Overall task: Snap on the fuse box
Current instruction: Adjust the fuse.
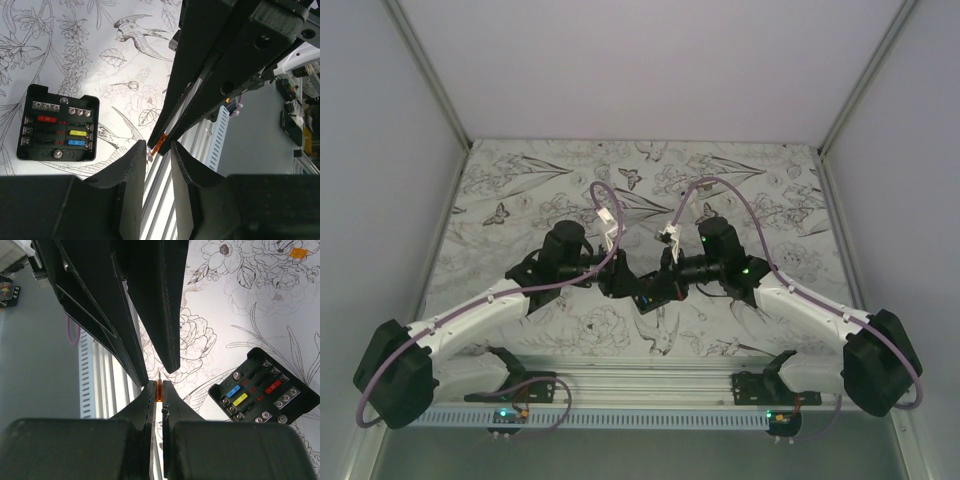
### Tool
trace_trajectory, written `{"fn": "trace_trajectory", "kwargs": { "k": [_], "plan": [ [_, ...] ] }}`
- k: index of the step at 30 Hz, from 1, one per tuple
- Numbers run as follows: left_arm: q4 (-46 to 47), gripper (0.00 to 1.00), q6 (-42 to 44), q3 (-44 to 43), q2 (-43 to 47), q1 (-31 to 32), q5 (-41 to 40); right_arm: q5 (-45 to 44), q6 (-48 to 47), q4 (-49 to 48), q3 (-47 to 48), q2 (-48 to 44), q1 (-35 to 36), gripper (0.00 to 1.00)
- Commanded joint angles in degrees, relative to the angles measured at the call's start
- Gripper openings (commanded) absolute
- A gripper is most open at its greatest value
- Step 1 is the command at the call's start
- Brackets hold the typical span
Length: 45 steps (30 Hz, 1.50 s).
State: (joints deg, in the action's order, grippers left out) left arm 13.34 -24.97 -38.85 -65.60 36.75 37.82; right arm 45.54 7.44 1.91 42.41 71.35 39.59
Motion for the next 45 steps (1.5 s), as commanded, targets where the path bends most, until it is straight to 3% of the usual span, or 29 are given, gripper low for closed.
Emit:
{"fn": "trace_trajectory", "kwargs": {
  "k": [1,10,25,27,29,45],
  "plan": [
    [1.6,0.27,2.4,-0.5,-0.1,0.2,3.2,2.4,-1.6,-1.7,2.0,0.0,-0.4,0.00],
    [1.6,0.14,2.9,0.4,0.4,-0.5,2.6,4.4,-1.9,-1.9,1.9,0.3,-0.9,0.00],
    [1.5,0.14,4.2,-0.3,-0.6,-0.1,8.0,6.6,-0.7,-4.5,1.8,1.7,-0.9,0.00],
    [1.5,0.10,4.5,-0.3,-0.6,0.1,8.5,6.5,-0.6,-4.7,1.8,1.9,-0.9,0.00],
    [1.5,0.00,4.7,-0.4,-0.5,0.2,8.5,6.3,-0.4,-5.2,1.8,2.0,-0.9,0.00],
    [1.5,0.03,3.9,0.8,2.0,0.0,3.0,5.4,1.0,-8.6,1.8,1.8,-1.2,0.00]
  ]
}}
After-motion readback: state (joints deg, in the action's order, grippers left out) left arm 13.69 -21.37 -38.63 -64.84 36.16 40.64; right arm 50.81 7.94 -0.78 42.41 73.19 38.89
